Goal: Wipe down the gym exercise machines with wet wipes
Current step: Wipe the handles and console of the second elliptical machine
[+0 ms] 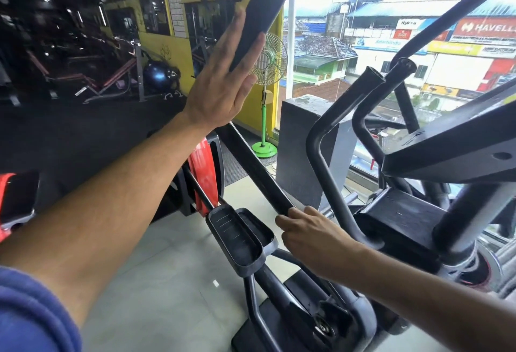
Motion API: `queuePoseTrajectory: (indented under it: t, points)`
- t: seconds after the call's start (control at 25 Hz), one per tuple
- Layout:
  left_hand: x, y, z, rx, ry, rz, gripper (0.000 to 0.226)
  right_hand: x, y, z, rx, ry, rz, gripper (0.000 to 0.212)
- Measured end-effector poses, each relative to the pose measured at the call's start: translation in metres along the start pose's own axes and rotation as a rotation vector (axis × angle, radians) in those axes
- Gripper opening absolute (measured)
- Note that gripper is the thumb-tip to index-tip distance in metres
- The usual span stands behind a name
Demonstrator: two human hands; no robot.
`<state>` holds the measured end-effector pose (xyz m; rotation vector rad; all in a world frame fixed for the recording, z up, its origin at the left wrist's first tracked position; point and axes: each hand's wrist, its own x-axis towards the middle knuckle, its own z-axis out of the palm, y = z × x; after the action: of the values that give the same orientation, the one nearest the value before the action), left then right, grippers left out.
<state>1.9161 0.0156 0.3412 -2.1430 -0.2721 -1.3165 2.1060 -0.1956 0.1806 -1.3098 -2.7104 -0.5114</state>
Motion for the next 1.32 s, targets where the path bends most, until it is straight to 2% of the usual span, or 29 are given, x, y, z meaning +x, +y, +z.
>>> queuePoseTrajectory:
  t: [0.08, 0.2, 0.36, 0.48, 0.56, 0.68, 0.76, 0.92, 1.08, 1.32]
  points:
    - [0.000, 0.001, -0.001, -0.002, -0.001, -0.007, 0.064, -0.007, 0.011, 0.002, 0.095, -0.020, 0.030, 0.013]
    - [0.000, 0.001, -0.001, -0.010, 0.001, -0.014, 0.063, -0.017, 0.032, -0.003, 0.364, -0.047, 0.134, 0.023]
    - [-0.002, 0.001, 0.000, -0.028, -0.018, -0.029, 0.061, -0.021, 0.045, 0.011, 0.756, 0.207, 0.419, 0.026]
    - [-0.001, 0.001, -0.005, -0.064, -0.061, -0.036, 0.061, 0.006, 0.055, 0.020, 1.074, 0.249, 0.622, 0.022]
    - [-0.001, 0.002, -0.008, -0.062, -0.102, -0.045, 0.061, 0.032, 0.063, 0.019, 1.385, 0.259, 0.653, 0.010]
    - [-0.001, 0.000, -0.016, -0.041, -0.168, -0.052, 0.063, 0.081, 0.074, 0.009, 1.871, 0.190, 0.557, 0.006]
    - [-0.002, -0.002, -0.021, -0.004, -0.202, -0.036, 0.064, 0.119, 0.082, 0.002, 2.061, 0.139, 0.459, 0.006]
    - [0.000, -0.001, -0.027, 0.042, -0.227, -0.033, 0.065, 0.177, 0.086, -0.009, 2.139, 0.102, 0.302, 0.010]
    - [0.002, 0.001, -0.026, 0.075, -0.216, -0.025, 0.064, 0.201, 0.083, -0.017, 2.239, 0.139, 0.157, 0.009]
    - [0.004, 0.004, -0.029, 0.121, -0.228, -0.026, 0.065, 0.177, 0.083, 0.011, 2.331, 0.019, 0.140, 0.027]
